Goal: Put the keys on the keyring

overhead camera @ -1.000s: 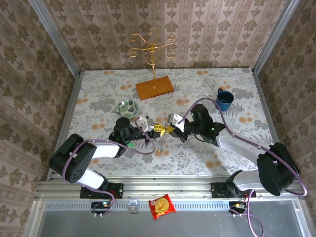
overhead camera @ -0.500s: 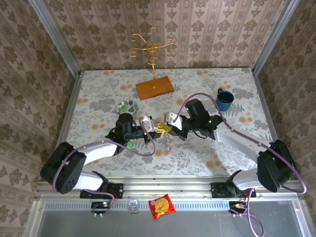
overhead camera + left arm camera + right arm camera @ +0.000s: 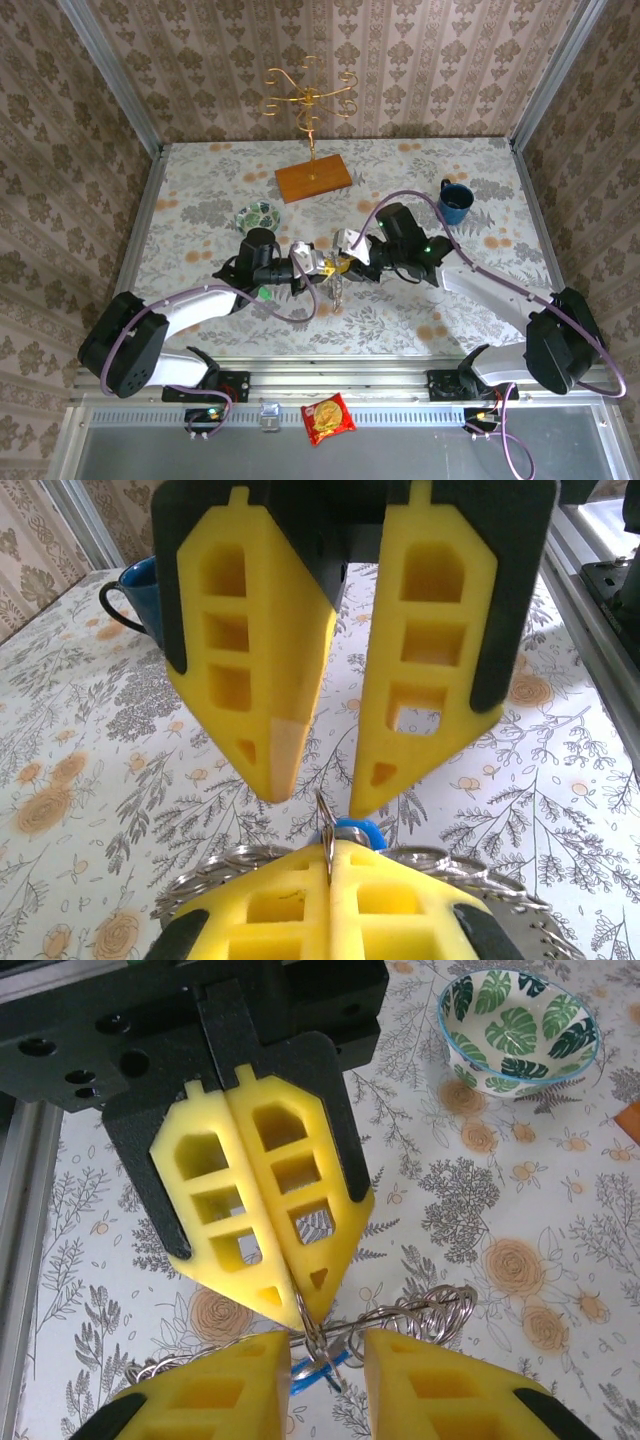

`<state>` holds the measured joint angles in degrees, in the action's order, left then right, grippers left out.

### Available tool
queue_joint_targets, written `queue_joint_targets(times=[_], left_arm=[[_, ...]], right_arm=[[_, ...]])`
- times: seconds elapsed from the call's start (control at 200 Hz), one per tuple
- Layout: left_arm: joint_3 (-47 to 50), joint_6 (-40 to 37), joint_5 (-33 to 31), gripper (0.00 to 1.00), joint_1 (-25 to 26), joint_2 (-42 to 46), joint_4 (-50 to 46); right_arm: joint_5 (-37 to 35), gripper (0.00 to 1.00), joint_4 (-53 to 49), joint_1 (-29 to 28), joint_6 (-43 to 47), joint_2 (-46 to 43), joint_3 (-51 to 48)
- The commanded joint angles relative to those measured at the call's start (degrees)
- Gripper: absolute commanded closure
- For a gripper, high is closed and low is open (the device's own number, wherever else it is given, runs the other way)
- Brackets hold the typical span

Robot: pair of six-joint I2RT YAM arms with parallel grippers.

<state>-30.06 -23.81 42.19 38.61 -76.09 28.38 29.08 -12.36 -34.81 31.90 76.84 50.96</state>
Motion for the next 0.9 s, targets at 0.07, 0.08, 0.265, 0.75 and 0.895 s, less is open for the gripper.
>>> queue_joint_targets(times=[0.07,0.08,0.265,0.75,0.895], left_arm=[[1.59,1.49,0.78,1.0,0.31,0.6,4.31],[1.59,1.51,0.76,1.0,0.3,0.6,4.31],[1.86,1.49,0.78,1.0,0.31,0.83,4.59],[4.58,9.86,1.0,1.0,-0.63,0.71,18.96],[6.79,15.41,1.14,1.0,-0.99,-2.43,27.64]], right_arm=[[0.88,0.77,4.87,0.26,-5.19,-1.26,-3.04],[0.82,0.77,4.91,0.27,-5.29,-1.26,-3.06],[0.13,0.88,4.58,0.27,-5.54,-1.49,-3.63],[-0.7,1.0,3.67,0.35,-5.23,1.64,-3.9],[2.89,1.0,8.04,0.61,-8.11,-1.74,-4.29]])
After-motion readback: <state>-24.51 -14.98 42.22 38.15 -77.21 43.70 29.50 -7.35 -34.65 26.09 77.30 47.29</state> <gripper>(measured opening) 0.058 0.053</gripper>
